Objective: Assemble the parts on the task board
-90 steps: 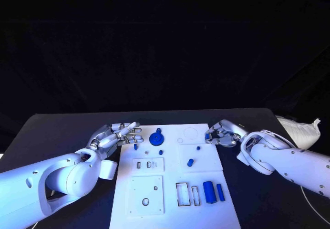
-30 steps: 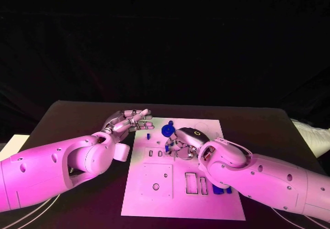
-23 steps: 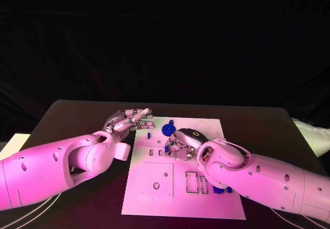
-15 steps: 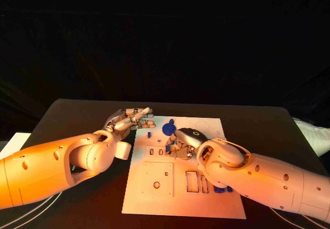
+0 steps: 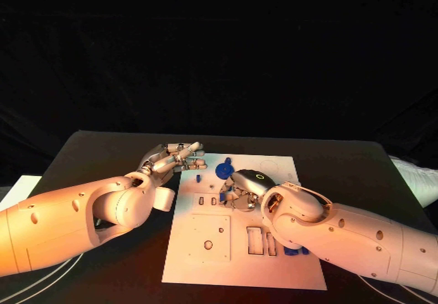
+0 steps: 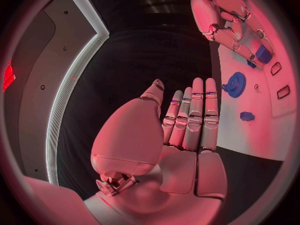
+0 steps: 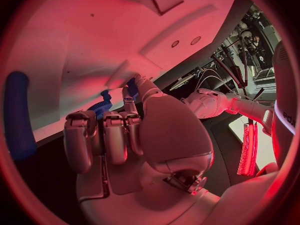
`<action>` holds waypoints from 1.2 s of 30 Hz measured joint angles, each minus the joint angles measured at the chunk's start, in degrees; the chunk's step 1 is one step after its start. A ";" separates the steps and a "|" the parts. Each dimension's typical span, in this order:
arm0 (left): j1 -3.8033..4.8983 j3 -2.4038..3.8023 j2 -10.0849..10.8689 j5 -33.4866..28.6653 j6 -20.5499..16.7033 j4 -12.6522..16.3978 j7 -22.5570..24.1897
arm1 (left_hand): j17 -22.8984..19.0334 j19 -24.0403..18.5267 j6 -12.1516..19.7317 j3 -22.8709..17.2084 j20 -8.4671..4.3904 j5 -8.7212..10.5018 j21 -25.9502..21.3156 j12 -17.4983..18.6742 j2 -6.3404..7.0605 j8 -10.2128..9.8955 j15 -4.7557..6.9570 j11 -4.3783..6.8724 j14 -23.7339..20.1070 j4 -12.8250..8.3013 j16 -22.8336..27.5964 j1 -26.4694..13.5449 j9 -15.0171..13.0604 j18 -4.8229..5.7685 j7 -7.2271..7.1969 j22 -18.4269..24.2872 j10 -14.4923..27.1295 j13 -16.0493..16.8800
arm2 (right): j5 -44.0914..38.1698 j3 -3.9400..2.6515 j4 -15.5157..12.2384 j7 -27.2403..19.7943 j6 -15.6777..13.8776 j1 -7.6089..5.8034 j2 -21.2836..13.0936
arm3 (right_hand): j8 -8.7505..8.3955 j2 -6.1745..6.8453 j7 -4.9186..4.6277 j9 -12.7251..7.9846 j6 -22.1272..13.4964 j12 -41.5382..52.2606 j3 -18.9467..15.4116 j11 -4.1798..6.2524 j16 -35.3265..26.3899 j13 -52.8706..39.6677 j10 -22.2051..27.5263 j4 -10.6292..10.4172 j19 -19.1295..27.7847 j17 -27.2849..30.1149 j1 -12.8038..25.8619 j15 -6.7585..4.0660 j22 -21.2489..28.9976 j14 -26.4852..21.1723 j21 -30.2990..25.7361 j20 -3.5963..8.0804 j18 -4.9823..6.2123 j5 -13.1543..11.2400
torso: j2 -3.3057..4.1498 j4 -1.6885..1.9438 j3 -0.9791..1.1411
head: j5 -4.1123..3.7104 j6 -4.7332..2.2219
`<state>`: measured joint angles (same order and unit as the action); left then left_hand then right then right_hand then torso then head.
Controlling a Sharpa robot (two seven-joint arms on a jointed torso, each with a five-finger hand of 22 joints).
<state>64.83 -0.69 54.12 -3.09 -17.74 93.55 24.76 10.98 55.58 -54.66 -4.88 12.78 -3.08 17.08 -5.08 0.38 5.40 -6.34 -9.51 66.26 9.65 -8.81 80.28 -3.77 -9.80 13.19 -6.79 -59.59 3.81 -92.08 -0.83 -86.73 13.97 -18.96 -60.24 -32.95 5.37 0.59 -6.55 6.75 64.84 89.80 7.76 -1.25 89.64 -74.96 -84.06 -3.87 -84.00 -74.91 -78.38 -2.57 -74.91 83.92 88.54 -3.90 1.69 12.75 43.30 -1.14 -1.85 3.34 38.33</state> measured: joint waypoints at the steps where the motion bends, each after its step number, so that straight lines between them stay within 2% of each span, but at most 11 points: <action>1: 0.00 0.00 0.00 0.00 0.00 0.01 0.00 | 0.00 0.00 0.00 0.00 0.00 0.00 0.00 0.00 0.00 0.00 0.00 0.00 0.00 0.00 0.00 0.00 0.00 0.00 0.00 0.00 0.00 0.00 | 0.00 0.00 -0.01 0.01 0.03 0.01 0.04 | 0.00 0.01 0.00 0.00 0.00 0.00 0.00 0.00 0.00 0.00 0.00 0.00 0.00 0.00 -0.01 0.00 0.00 0.00 0.00 0.00 0.00 0.00 | 0.00 0.01 0.00 | 0.01 0.01; 13: 0.00 0.00 0.00 -0.03 0.04 0.06 0.00 | -0.01 0.00 0.00 0.00 0.00 0.00 0.00 0.00 0.00 0.00 0.00 0.00 0.00 0.00 0.00 0.00 0.00 0.00 0.00 0.00 0.00 0.00 | -0.01 -0.03 -0.06 0.05 0.29 0.14 0.40 | -0.54 0.03 0.22 -0.08 0.01 -0.22 -0.01 0.00 0.00 0.00 0.00 0.00 0.00 0.00 0.00 0.00 0.00 0.00 0.00 0.00 0.00 -0.04 | 0.03 0.02 0.01 | -0.04 0.24; 16: -0.01 0.00 0.00 -0.03 0.05 0.06 0.00 | -0.01 0.00 0.00 0.00 0.00 0.00 0.00 0.00 0.00 0.00 0.00 0.00 0.00 0.00 0.00 0.00 0.00 0.00 0.00 0.00 0.00 0.00 | -0.01 -0.03 -0.08 0.05 0.43 0.14 0.44 | -0.77 0.78 0.35 -0.08 0.14 -0.22 -0.01 0.00 0.00 0.00 -0.01 0.00 0.00 0.00 0.75 0.00 0.00 0.00 0.00 0.00 0.00 -0.04 | 0.03 0.01 0.01 | 0.04 0.27; 26: -0.01 0.00 0.01 -0.04 0.08 0.07 -0.02 | -0.01 0.00 0.00 0.00 0.00 0.00 0.00 0.00 0.00 0.01 0.00 0.00 0.00 0.00 0.00 0.00 0.00 0.00 0.00 -0.01 0.00 0.00 | -0.39 -0.03 -0.16 0.03 0.81 0.14 0.40 | -1.43 1.83 -0.45 -0.51 -1.07 -1.11 -0.24 -0.41 0.00 0.00 0.02 -0.24 0.00 0.01 1.80 0.42 0.01 0.00 0.00 0.00 0.00 0.02 | 0.03 -0.01 0.03 | 0.14 0.34; 27: -0.01 0.00 0.02 -0.04 0.08 0.07 -0.03 | -0.01 0.00 0.00 0.00 0.00 0.00 0.00 0.00 0.00 0.01 0.00 0.00 0.00 0.00 0.00 0.00 0.00 0.00 0.00 -0.01 0.00 0.00 | -0.44 -0.03 -0.17 0.03 0.84 0.14 0.40 | -1.43 1.96 -0.27 -0.51 -1.25 -1.11 -0.24 -0.41 0.00 0.00 0.02 -0.24 0.00 0.01 1.93 0.42 0.01 0.00 0.00 0.00 0.00 0.02 | 0.03 -0.01 0.03 | 0.14 0.34; 29: -0.01 0.00 0.02 -0.04 0.09 0.07 -0.03 | -0.01 0.00 0.00 0.00 0.00 0.00 0.00 0.00 0.00 0.01 0.00 0.00 0.00 0.00 0.00 0.00 0.00 -0.01 0.00 -0.01 0.00 0.00 | -0.58 -0.03 -0.17 0.03 0.89 0.14 0.39 | -1.49 1.99 -0.64 -0.51 -1.63 -1.42 -0.40 -0.73 0.00 0.00 0.11 -0.40 0.00 0.01 1.96 0.45 0.01 0.03 0.00 0.00 0.00 0.02 | 0.03 -0.02 0.03 | 0.14 0.35; 36: -0.01 0.00 0.01 -0.05 0.12 0.05 -0.04 | -0.02 0.00 0.00 0.00 0.00 0.00 0.00 0.00 0.00 0.01 0.00 0.00 0.00 0.00 0.00 0.00 0.00 0.00 0.00 -0.01 0.00 0.00 | -1.03 0.04 -0.38 0.12 0.92 0.21 0.35 | -1.75 3.02 -1.45 -1.04 -4.49 -2.24 -0.81 -1.53 0.00 0.00 0.11 -0.80 0.00 0.01 2.99 1.25 -0.02 0.00 0.00 -0.84 0.01 0.02 | 0.06 -0.02 0.06 | 0.11 0.38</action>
<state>64.82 -0.69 54.13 -3.13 -17.62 93.60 24.72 10.97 55.58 -54.65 -4.88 12.77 -3.08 17.08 -5.08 0.38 5.41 -6.34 -9.51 66.26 9.64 -8.81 80.28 -3.77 -9.80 13.19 -6.80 -59.59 3.81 -93.12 -0.79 -87.10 14.09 -18.03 -60.03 -32.60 3.62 3.61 -7.99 5.70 60.35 87.56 6.95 -2.78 89.64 -74.95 -83.95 -4.68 -84.00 -74.90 -75.39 -1.31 -74.94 83.92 88.54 -4.75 1.70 12.77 43.36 -1.15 -1.79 3.45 38.71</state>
